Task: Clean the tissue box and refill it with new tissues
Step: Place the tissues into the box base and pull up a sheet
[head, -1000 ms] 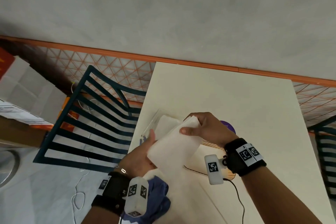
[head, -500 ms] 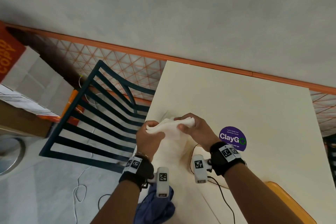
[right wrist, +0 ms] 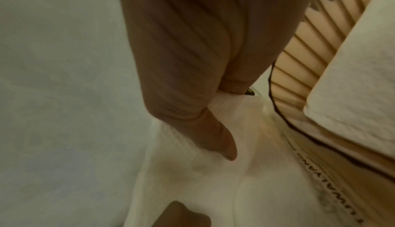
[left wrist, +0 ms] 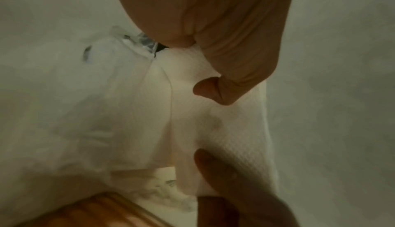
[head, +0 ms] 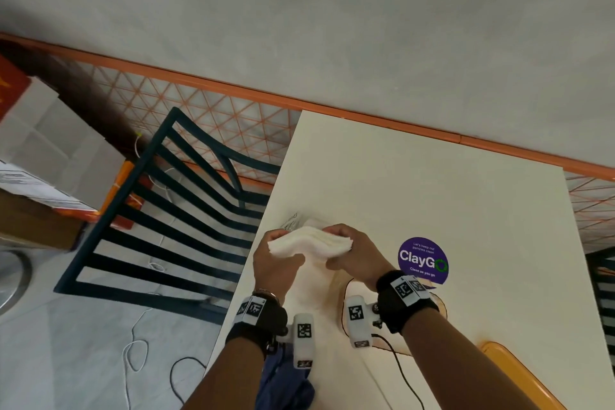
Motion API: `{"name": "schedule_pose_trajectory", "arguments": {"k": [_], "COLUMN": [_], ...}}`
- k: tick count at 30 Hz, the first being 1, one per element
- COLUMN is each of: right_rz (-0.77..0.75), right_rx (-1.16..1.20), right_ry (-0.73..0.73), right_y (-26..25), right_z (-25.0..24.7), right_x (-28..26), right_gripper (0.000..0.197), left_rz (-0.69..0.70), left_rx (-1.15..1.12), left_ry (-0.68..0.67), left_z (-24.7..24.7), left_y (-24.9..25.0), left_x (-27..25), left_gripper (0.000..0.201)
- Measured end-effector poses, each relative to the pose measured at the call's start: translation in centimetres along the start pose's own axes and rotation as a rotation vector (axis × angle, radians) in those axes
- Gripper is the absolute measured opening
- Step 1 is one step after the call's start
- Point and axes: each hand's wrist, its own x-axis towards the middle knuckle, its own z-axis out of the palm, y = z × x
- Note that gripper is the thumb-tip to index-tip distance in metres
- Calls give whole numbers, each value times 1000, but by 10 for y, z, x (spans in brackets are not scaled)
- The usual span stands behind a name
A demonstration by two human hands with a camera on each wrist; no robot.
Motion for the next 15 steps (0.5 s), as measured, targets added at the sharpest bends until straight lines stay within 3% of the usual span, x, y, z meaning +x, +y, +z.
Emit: {"name": "schedule_pose_trajectory", "arguments": {"k": [3, 9, 15], "right_rz": [16, -27, 0], "right_rx": [42, 4, -71], "right_ry": [35, 26, 51], "right_y": [2, 0, -3], "right_z": [-7, -8, -15], "right_x": [-2, -2, -5], "right_gripper": [57, 34, 56], "left_rz": [-49, -19, 5], "left_rx": [-63, -21, 37], "left_ry": [18, -52, -133], "left_z": [-4, -2, -10], "left_y": [0, 3, 0], "left_x": [5, 8, 7], "left_gripper": [52, 38, 48]}}
